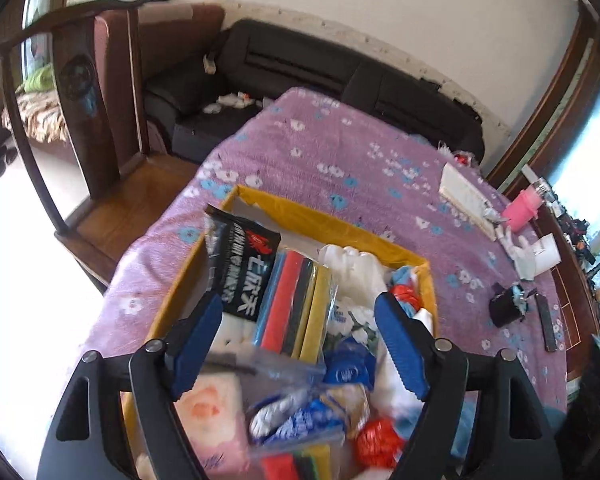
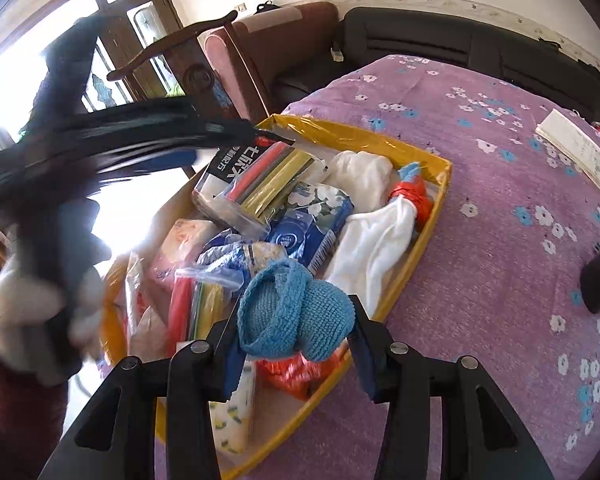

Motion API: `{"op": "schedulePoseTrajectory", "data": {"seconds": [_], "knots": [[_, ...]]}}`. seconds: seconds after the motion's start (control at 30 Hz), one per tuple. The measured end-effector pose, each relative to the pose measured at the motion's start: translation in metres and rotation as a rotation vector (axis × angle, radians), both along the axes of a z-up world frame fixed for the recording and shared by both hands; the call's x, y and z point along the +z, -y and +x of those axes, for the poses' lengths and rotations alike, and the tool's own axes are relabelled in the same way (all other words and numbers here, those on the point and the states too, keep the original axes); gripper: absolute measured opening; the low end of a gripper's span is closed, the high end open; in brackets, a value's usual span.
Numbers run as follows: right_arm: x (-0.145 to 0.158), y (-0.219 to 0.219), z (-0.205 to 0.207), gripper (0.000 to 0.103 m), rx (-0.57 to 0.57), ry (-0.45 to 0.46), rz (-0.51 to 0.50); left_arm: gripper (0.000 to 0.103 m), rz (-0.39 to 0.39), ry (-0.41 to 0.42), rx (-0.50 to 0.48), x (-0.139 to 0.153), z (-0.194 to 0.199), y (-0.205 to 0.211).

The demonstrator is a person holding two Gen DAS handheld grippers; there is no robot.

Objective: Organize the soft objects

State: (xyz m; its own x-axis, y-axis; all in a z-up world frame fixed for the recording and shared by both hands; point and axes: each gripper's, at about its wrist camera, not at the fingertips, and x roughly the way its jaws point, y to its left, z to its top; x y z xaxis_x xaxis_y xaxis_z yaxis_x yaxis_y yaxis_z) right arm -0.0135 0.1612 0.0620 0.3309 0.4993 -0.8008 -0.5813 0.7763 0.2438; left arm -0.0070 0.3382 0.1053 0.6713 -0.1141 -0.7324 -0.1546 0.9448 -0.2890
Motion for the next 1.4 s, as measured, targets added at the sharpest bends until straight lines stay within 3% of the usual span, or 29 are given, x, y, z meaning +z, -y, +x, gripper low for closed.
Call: {"op": "schedulePoseTrajectory", "data": {"seconds": [0.13, 0.33, 0.5, 0.53, 0.63, 0.9, 1.1, 1.4], "knots": [[-0.006, -0.018, 0.006, 0.051, 0.020, -0.005, -0.009, 0.088, 0.026, 0.080, 0.031, 0.019, -0.033, -0.008], [-0.027, -0.043, 0.018, 0.051, 0.030, -0.035, -0.060, 0.088, 0.034, 0.136, 0.090, 0.028, -0.068, -0.018], [-0.030, -0.047, 0.023, 0.062, 0.021, -0.037, -0.076, 0.089, 0.110, 0.157, 0.119, 0.026, -0.086, -0.006], [-0.023, -0.044, 0.019, 0.073, 0.025, -0.018, -0.065, 0.089, 0.139, 0.161, 0.126, 0.026, -0.089, -0.001], [-0.001, -0.033, 0.004, 0.088, 0.010, 0.059, -0.043, 0.089, 0.188, 0.159, 0.137, 0.025, -0.096, 0.010], [0.026, 0.012, -0.035, 0.089, -0.037, 0.157, -0.027, 0.100, 0.300, 0.176, 0.250, 0.030, -0.123, 0.035], [0.030, 0.050, -0.054, 0.090, -0.110, 0.149, 0.027, 0.103, 0.391, 0.158, 0.313, 0.036, -0.138, 0.057], [0.023, 0.092, -0.077, 0.091, -0.199, 0.117, 0.068, 0.103, 0.424, 0.189, 0.296, 0.046, -0.157, 0.091]]}}
